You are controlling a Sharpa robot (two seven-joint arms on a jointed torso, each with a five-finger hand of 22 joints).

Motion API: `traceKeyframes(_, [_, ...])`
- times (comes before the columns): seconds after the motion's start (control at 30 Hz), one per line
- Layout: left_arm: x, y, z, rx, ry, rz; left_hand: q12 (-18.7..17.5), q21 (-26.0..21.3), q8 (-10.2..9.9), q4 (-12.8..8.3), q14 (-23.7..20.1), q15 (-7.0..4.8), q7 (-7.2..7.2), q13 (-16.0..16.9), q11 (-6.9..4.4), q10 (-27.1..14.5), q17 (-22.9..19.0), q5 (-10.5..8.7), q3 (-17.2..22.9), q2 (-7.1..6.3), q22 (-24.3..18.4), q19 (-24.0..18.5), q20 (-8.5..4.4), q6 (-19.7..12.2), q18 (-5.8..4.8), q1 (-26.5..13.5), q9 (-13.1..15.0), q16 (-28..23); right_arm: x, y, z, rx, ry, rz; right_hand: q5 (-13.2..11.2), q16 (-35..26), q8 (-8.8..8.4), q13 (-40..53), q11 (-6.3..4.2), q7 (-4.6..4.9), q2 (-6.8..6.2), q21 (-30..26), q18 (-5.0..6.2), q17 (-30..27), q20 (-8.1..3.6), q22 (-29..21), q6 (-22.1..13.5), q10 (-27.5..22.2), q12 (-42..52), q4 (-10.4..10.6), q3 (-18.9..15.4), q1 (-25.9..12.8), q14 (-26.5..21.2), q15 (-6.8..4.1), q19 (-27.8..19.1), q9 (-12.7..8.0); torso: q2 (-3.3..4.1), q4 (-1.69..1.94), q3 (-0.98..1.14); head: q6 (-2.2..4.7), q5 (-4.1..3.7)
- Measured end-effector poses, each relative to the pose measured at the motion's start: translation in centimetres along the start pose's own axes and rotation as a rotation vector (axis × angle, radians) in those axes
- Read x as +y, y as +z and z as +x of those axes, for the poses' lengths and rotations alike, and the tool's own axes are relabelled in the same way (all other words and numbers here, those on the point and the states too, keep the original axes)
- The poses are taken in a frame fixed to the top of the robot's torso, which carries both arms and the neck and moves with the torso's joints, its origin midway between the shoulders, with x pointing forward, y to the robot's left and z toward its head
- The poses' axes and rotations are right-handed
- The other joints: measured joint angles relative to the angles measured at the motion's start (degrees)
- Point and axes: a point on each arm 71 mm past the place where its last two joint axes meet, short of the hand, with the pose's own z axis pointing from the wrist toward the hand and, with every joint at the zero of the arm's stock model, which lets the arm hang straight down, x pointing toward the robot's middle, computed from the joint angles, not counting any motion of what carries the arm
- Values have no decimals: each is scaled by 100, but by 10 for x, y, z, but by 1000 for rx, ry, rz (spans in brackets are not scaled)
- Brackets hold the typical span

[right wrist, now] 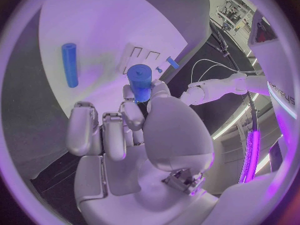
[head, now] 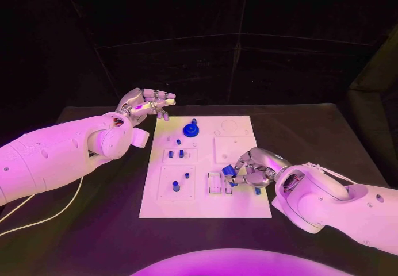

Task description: Assemble the parts on the task board

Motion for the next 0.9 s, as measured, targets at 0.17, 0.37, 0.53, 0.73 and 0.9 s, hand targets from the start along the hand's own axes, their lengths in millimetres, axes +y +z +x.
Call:
traceKeyframes(0.17, [0, 0, 0, 1, 0, -1, 0, 0, 0, 0, 0, 0, 0, 0, 0, 0, 0, 0, 0, 0, 0, 0, 0, 0, 0, 0, 0, 0, 7, 5, 6, 27, 35, 3, 0, 0, -1, 0, 0, 0, 0, 0, 0, 0, 0, 0, 0, 0, 0, 4, -4, 0, 0, 0, 0, 0, 3, 2, -2, -4, 10])
traceKeyframes(0.37, [0, 0, 1, 2, -1, -1, 0, 0, 0, 0, 0, 0, 0, 0, 0, 0, 0, 0, 0, 0, 0, 0, 0, 0, 0, 0, 0, 0, 12, 11, 14, 62, 62, 20, 22, 0, -2, 8, 1, 17, -1, 0, 1, 0, 0, -1, 18, 0, 0, 28, -28, -1, 0, 1, 0, 1, 3, 3, -2, -15, 34])
traceKeyframes(0.53, [0, 0, 1, 3, -1, -2, 0, 0, 0, 0, 0, 0, 21, 0, -12, -12, -8, 0, 0, 0, -8, 0, 0, -21, 0, 0, 0, 0, 13, 15, 19, 97, 76, 45, 22, 0, -7, 18, 1, 17, -2, 0, 1, 0, 0, 7, 18, 0, 0, 31, -31, -2, 0, 1, 0, 2, 3, 3, -1, -34, 34])
traceKeyframes(0.73, [0, 1, 1, 4, -1, -2, 0, 0, 0, 0, 0, 0, 21, 0, -21, -21, -10, 0, 0, 0, -10, 0, 0, -21, 0, 0, 0, 0, 8, 18, 19, 107, 78, 77, -3, 0, -20, 17, 1, 17, -1, 0, 1, 0, 0, 7, 17, 0, -22, 22, -55, -3, 0, 2, 0, 3, 3, 3, 1, -28, 28])
traceKeyframes(0.9, [0, 1, 2, 4, -1, -3, 0, 0, 0, 0, 0, 0, 21, 0, -21, -21, -10, 0, 0, 0, -9, 0, 0, -21, 0, 0, 0, 0, 11, 20, 20, 108, 78, 79, -178, 28, -21, 33, -22, 6, 9, 0, 2, 4, 0, 11, 28, 23, -23, 22, -100, -76, 0, 2, 0, 122, 3, 2, 1, -34, 35])
